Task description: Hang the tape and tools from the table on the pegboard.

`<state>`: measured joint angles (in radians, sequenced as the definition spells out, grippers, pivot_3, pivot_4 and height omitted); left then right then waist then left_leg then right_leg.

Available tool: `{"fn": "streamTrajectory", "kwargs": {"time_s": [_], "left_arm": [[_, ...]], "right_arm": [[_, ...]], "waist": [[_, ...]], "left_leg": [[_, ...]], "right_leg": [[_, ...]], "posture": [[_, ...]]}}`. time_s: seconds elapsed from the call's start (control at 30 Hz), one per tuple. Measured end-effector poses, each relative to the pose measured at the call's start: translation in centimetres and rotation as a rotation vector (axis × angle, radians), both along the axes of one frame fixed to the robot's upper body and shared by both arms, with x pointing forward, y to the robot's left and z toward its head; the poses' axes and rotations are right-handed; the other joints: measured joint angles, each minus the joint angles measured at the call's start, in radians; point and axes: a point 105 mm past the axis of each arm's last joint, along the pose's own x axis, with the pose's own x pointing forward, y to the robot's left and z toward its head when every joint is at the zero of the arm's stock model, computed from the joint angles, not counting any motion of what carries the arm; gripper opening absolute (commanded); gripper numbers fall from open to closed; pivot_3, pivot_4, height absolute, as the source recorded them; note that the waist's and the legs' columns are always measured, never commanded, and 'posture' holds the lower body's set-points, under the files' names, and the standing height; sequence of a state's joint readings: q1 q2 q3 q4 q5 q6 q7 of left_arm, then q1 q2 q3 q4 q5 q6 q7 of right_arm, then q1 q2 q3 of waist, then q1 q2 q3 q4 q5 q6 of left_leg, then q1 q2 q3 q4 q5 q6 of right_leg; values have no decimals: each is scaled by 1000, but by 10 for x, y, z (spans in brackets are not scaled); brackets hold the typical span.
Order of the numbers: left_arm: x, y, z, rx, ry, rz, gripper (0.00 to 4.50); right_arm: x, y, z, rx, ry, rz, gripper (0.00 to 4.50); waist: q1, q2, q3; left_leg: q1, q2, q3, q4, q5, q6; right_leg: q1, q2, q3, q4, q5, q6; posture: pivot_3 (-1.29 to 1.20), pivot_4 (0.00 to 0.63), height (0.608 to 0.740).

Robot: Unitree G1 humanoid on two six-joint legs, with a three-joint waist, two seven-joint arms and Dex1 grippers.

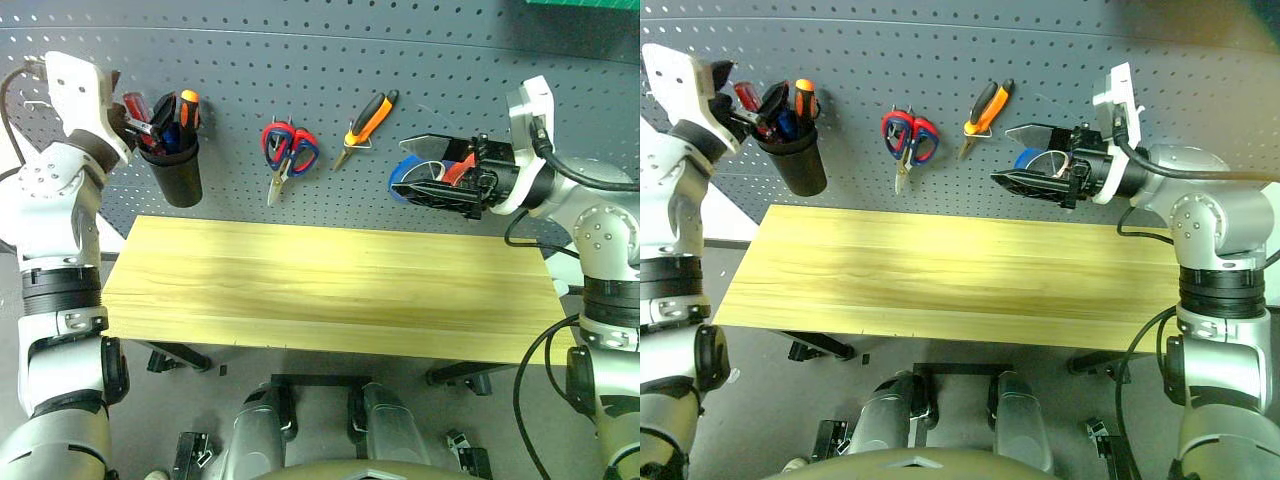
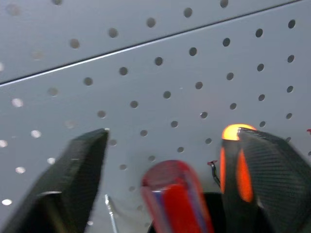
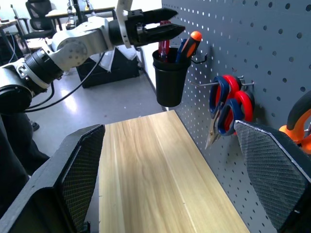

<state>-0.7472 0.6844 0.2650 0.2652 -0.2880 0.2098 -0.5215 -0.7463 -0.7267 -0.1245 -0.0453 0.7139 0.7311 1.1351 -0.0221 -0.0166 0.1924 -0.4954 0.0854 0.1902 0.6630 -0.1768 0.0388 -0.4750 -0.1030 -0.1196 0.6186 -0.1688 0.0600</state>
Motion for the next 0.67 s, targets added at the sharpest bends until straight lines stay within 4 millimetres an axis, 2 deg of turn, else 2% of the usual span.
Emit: {"fn": "streamTrajectory", "kwargs": {"time_s": [0.17, 0.23, 0.27, 0.4, 0.5, 0.67], "left_arm": [[-34, -12, -6, 19, 27, -212, 4475], [-52, -13, -17, 60, 89, -291, 4475], [-63, -11, -30, 62, 164, -344, 4475], [-81, -9, -55, 45, 295, -461, 4475], [-97, -23, -65, 34, 319, -626, 4475], [-114, -42, -82, 63, 367, -863, 4475]], "right_arm": [[-3, -4, -3, -17, 31, 14, 4500], [-6, -6, -8, -28, 47, 23, 4500], [-7, -8, -13, -32, 65, 26, 4500], [-8, -11, -21, -40, 77, 29, 4500], [-4, -15, -30, -55, 86, 22, 4500], [-5, -17, -61, -96, 176, 60, 4500]], "waist": [[1, 0, 0], [0, 0, -2], [-1, 1, -4], [2, 4, -10], [6, 3, -20], [1, 8, -40]], "left_leg": [[0, 0, -1, 0, 0, 0], [0, 1, 0, 0, 0, 0], [1, 1, -1, 0, 0, 0], [1, 1, -1, 0, -2, 3], [0, 1, 0, -1, -3, 4], [1, 1, 1, -2, -4, 4]], "right_leg": [[0, 0, 0, 1, 0, 0], [0, 0, 0, 0, 0, 0], [0, 0, 0, 0, 0, 0], [0, 0, 0, -1, 0, -1], [0, 0, 0, -2, -2, -3], [0, 0, 0, -4, -2, -3]], "posture": [[-58, 98, 730], [-53, 93, 730], [-55, 90, 730], [-46, 83, 730], [-53, 73, 730], [-52, 60, 730]]}}
